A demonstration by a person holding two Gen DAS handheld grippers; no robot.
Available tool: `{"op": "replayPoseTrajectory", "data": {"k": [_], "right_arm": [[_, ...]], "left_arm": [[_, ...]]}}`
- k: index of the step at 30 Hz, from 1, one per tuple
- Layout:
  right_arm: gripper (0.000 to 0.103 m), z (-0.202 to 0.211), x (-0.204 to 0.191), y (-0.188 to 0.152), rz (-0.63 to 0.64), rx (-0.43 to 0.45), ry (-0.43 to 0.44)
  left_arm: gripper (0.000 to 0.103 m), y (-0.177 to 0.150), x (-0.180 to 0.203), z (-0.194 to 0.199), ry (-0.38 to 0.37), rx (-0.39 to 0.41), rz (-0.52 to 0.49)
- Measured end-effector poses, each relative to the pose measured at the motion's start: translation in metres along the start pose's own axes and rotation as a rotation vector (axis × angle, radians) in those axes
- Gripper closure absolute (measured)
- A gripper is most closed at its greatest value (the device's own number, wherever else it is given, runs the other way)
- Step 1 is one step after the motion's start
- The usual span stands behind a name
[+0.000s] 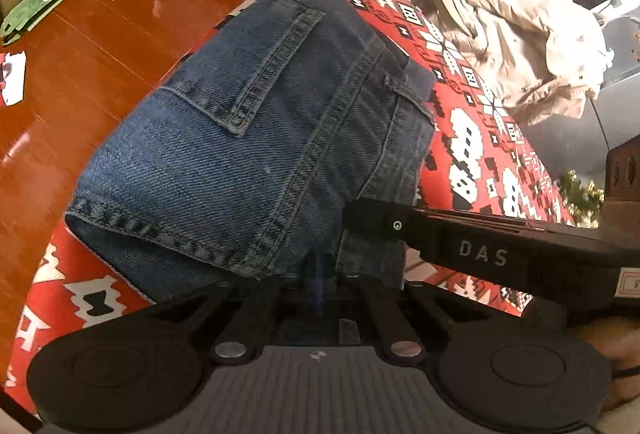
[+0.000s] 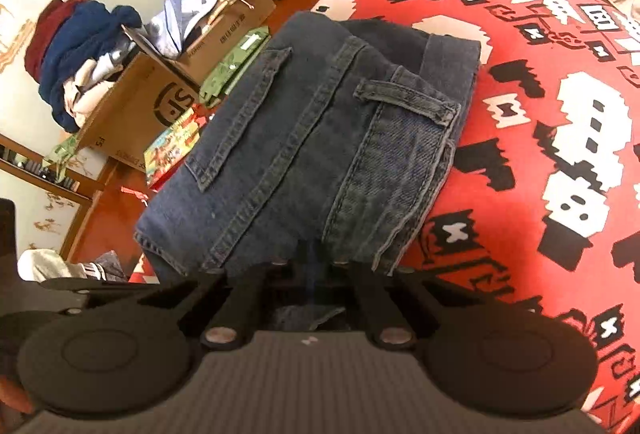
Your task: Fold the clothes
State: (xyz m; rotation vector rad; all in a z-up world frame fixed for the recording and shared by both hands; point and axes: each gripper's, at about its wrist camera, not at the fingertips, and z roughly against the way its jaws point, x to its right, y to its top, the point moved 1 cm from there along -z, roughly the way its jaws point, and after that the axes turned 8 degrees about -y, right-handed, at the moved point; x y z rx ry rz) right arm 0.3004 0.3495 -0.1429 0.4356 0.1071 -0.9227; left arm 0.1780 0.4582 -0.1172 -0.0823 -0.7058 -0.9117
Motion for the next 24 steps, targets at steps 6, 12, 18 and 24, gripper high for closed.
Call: {"op": "replayPoseTrajectory", "data": {"k": [6, 12, 18, 24], "right_arm": [[0.099, 0.025, -0.021, 0.02, 0.002, 0.014, -0.004], [0.099, 0.009, -0.047, 0.044, 0.026, 0.035, -0.012], [0.103, -0.017, -0.036, 0.066, 0.001, 0.062, -0.077], [0.103, -0.012, -0.009, 0.104, -0.071, 0.141, -0.118]], "left_arm": [[0.101, 0.026, 0.006, 0.032, -0.027, 0.089, 0.005], [0.101, 0.035, -0.022, 0.025, 0.043, 0.068, 0.022], [0.1, 0.03, -0.031, 0.022, 0.052, 0.041, -0.005], [0.101, 0.044, -0.024, 0.031, 0.019, 0.029, -0.036]]}}
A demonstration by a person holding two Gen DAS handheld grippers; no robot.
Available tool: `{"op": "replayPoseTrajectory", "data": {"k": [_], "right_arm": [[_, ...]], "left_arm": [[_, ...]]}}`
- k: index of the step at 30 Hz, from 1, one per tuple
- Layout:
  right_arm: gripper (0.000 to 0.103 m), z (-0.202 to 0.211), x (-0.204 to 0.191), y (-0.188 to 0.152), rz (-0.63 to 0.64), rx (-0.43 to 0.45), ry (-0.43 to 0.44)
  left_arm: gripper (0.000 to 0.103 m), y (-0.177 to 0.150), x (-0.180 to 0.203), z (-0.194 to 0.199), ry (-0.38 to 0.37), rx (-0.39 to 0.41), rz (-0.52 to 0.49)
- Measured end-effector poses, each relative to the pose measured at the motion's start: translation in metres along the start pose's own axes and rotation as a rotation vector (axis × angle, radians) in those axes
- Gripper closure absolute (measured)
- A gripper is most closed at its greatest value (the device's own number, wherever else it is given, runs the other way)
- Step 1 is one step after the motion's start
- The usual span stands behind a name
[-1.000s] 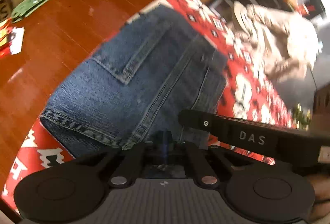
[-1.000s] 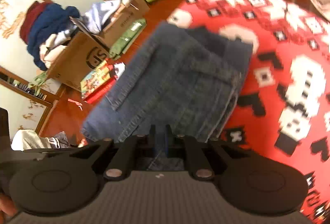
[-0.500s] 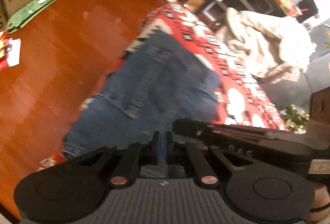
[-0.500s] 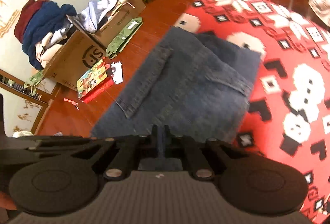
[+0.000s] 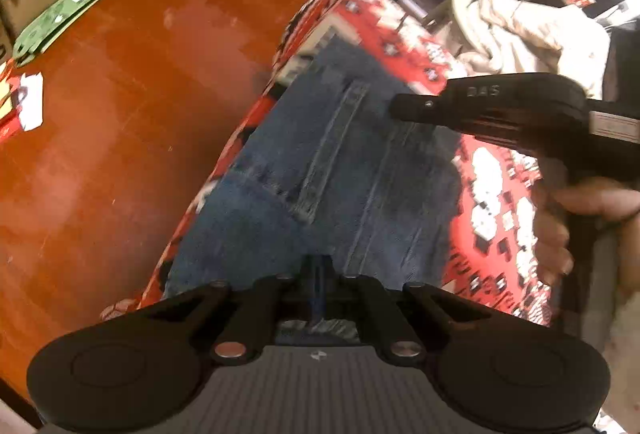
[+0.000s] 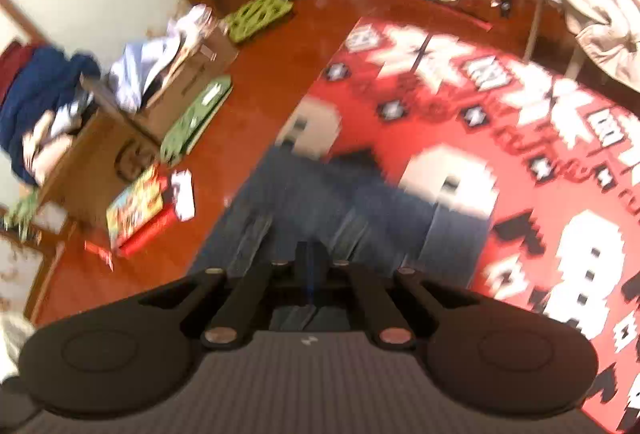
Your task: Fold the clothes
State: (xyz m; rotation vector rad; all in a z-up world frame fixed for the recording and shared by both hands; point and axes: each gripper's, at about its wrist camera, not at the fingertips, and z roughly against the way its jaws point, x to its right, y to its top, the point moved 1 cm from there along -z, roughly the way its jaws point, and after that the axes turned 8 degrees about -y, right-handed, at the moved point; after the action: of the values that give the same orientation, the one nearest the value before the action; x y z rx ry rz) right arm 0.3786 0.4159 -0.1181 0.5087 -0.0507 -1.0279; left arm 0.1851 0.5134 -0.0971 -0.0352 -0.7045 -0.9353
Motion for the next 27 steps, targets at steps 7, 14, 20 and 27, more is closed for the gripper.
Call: {"op": "replayPoseTrajectory", "data": {"k": [7, 14, 20, 27], "right_arm": [[0.101, -0.035, 0.012, 0.028, -0.031, -0.002, -0.042], [0.1, -0.029, 0.038, 0.034, -0.11, 0.017, -0.041], [0.1, -0.032, 0.039, 0.021, -0.079, -0.03, -0.037], [0.1, -0.031, 0.065, 0.032, -0.197, 0.023, -0.096]], "left_arm": [[0.102, 0.02, 0.008, -0.012, 0.001, -0.033, -0.06], [0.102, 0.064, 0.017, -0.018, -0.053, 0.008, -0.069], [0.101, 0.116, 0.031, -0.064, -0.053, -0.016, -0.153], [0.102, 0.147, 0.041, -0.113, -0.017, -0.108, -0.266]]}}
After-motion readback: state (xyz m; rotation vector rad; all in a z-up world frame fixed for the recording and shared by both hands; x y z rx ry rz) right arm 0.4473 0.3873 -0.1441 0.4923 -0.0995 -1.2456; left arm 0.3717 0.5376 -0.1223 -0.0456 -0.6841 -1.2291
